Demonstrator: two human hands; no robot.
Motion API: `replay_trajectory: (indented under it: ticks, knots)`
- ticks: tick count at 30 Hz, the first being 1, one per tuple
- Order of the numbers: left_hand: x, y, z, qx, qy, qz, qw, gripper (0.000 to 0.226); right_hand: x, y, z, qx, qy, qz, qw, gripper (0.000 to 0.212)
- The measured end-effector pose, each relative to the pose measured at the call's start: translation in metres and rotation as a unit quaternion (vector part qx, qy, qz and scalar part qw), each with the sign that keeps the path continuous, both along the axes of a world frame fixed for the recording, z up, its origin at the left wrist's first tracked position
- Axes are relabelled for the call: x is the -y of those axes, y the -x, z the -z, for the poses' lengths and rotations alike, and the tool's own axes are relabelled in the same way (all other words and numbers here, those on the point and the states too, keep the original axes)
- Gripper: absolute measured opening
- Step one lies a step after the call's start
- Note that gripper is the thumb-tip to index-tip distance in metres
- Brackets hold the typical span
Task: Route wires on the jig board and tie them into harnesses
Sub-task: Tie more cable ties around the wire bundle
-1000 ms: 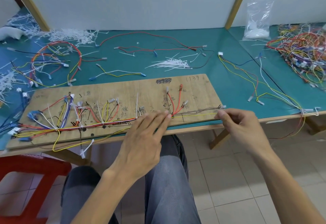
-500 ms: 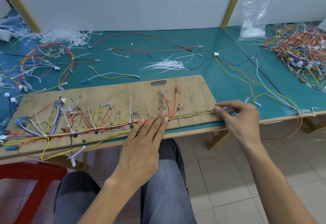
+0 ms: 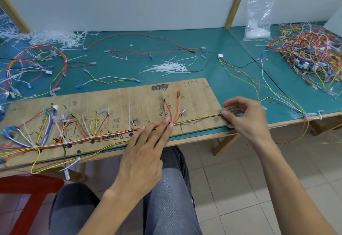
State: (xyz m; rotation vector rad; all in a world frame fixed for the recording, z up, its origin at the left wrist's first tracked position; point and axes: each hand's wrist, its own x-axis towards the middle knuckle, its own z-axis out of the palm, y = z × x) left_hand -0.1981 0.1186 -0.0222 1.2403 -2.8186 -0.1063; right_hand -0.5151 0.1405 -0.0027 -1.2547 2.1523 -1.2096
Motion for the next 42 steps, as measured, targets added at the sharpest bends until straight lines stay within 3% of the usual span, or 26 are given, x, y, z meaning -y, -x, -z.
replay_trajectory:
  ticks: [5, 14, 21, 34, 39, 42]
  knots:
    - [0.001, 0.005, -0.001, -0.018, 0.003, -0.011, 1.0, 0.109, -0.003, -0.006, -0.001, -0.132, 0.013, -0.042, 0.99, 0.025]
    - [0.003, 0.01, -0.011, -0.03, -0.016, -0.015, 0.999, 0.1, -0.006, 0.001, 0.01, -0.053, 0.017, -0.046, 0.997, 0.021]
    - [0.005, 0.004, -0.015, -0.043, -0.023, 0.005, 0.999, 0.096, -0.013, -0.011, 0.015, -0.13, 0.059, -0.052, 0.988, 0.012]
    - [0.015, -0.013, -0.018, -0.09, 0.015, 0.031, 0.995, 0.067, -0.01, -0.007, 0.013, -0.014, 0.061, -0.006, 0.998, 0.013]
    - [0.024, -0.005, -0.03, -0.156, 0.045, 0.004, 0.987, 0.041, -0.012, -0.004, 0.015, 0.019, 0.059, -0.022, 0.998, 0.032]
    - [0.038, 0.007, -0.039, -0.116, 0.044, -0.021, 0.992, 0.027, -0.01, -0.003, 0.016, 0.057, 0.067, -0.016, 0.996, 0.042]
